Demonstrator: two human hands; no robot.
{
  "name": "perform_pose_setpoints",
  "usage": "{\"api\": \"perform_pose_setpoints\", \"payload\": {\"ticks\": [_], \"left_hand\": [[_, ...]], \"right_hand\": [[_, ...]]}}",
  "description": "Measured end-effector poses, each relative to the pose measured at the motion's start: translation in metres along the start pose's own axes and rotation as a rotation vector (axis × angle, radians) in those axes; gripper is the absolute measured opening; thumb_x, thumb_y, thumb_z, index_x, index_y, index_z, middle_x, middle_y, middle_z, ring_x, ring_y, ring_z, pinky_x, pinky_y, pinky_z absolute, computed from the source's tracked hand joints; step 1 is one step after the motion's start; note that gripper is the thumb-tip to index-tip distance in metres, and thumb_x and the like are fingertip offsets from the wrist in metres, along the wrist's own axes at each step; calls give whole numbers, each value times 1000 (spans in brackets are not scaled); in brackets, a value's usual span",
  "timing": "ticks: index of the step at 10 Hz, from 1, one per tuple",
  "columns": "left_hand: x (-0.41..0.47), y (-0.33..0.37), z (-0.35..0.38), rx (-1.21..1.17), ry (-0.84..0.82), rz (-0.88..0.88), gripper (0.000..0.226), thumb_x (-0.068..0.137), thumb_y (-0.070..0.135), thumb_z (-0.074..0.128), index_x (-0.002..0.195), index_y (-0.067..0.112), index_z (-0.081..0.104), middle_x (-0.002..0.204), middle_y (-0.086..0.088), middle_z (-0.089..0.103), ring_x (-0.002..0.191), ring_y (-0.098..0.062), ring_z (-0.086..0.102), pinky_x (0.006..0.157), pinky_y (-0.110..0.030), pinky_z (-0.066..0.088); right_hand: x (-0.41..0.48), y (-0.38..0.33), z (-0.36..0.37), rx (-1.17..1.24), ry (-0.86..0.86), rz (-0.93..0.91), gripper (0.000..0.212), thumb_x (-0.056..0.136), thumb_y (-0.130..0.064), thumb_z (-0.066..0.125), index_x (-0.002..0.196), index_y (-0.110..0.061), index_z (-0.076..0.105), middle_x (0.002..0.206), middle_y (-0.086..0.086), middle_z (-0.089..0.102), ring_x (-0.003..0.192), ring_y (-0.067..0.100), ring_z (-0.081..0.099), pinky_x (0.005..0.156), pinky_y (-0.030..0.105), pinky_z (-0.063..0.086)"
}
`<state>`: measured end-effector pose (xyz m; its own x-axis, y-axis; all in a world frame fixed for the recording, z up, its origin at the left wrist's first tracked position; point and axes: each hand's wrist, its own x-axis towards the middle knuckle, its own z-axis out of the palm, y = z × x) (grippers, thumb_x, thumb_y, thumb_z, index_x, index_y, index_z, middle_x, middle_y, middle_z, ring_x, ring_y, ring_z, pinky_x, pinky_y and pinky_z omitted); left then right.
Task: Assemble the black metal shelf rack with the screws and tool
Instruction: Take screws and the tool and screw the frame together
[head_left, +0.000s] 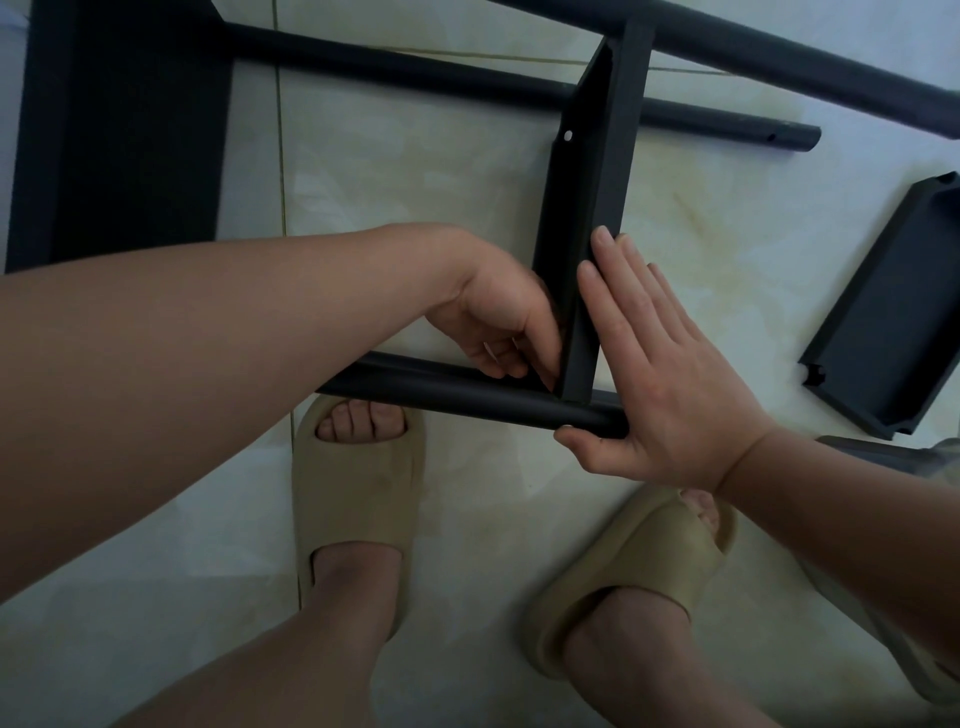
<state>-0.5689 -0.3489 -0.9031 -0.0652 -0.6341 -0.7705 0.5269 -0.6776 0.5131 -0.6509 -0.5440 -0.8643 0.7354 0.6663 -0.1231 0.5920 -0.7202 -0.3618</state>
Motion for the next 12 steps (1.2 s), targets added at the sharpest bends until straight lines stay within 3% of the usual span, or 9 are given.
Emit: {"api": "perform_pose_setpoints", "payload": {"ticks": [1,3,5,7,9,12], "left_hand": [[1,-2,0,1,5,-1,5,89,16,68,94,18,71,87,4,70,73,-11,52,74,-26,46],[3,-1,1,0,-12,1,10,91,9,65,85,15,70,76,4,69,65,-9,51,64,-20,45],[2,0,0,-12,-27,-5,10,90,5,64,91,14,69,76,4,67,68,-9,53,67,-20,45],[-1,-4,-3,-57,-30,-35,9,92,16,62,93,18,72,88,4,71,66,-9,48,67,-21,42],[3,-1,4,-15,-31,-25,11,93,11,61,86,16,67,75,5,67,62,-8,47,62,-19,41],[2,1,3,-10,-32,-10,13,91,8,63,83,15,69,73,5,67,63,-8,47,61,-19,41]], "right_hand": [[0,-1,0,0,0,-1,107,85,-61,59,156,9,19,165,28,10,156,42,7,122,60,22],[0,0,-1,2,-2,3,107,85,-61,58,156,9,20,165,29,10,155,42,8,122,60,22],[0,0,0,5,3,1,107,85,-60,60,156,9,20,165,29,11,155,42,8,122,60,23],[0,0,0,1,6,-4,107,85,-60,60,155,10,20,165,29,11,155,42,9,122,60,23],[0,0,0,-1,12,-3,106,85,-60,59,156,9,20,165,28,11,155,42,9,122,60,23],[-1,1,2,-8,13,-8,107,86,-61,58,156,9,20,165,29,10,155,42,8,122,60,22]]}}
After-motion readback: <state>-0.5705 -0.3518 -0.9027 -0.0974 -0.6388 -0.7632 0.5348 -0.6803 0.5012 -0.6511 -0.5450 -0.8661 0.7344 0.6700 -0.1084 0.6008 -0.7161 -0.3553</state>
